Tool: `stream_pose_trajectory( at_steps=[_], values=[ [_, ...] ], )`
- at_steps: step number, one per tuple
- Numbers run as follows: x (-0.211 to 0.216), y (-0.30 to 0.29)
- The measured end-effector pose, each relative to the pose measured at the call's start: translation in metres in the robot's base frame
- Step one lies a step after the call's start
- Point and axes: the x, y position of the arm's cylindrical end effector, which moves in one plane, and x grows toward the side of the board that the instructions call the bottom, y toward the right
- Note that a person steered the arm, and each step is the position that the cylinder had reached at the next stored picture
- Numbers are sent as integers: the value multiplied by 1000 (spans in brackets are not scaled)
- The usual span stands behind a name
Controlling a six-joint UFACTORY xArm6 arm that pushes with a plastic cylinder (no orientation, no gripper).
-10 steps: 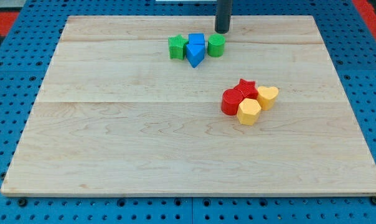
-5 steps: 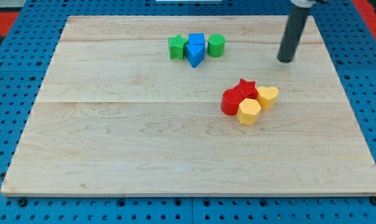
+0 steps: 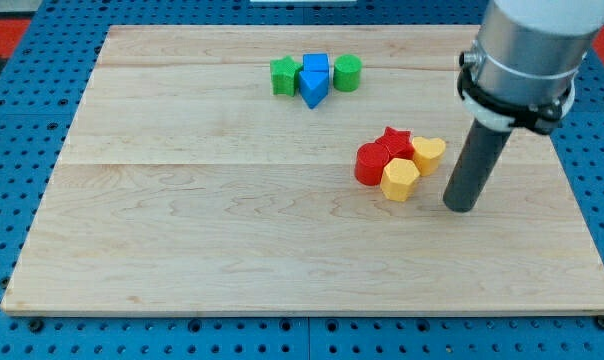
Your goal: Push the yellow hexagon close to the red star
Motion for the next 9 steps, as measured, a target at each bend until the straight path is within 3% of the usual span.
stream_pose_trajectory(
  at_steps=[1,2,6,7,8,9],
  values=[
    [-1,-58],
    [-7,-64],
    [-15,-56],
    [28,-34],
    [-8,67],
    [-100,108]
  ],
)
